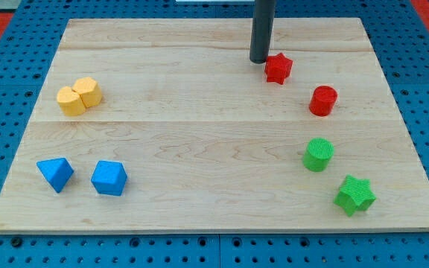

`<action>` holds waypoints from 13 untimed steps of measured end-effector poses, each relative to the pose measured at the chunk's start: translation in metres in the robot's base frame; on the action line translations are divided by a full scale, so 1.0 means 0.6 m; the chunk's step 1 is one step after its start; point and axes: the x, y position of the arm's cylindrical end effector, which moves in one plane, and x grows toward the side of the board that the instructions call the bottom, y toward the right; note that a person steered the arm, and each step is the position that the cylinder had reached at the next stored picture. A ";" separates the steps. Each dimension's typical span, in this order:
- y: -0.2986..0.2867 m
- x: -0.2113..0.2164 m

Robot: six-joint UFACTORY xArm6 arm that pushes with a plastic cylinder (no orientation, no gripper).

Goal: Push the red star closer to the red circle

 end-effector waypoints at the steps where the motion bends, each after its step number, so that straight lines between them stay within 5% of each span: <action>1: 0.003 0.025; 3: 0.086 0.081; 8: 0.176 0.007; 9: 0.217 0.044; 13: 0.124 0.101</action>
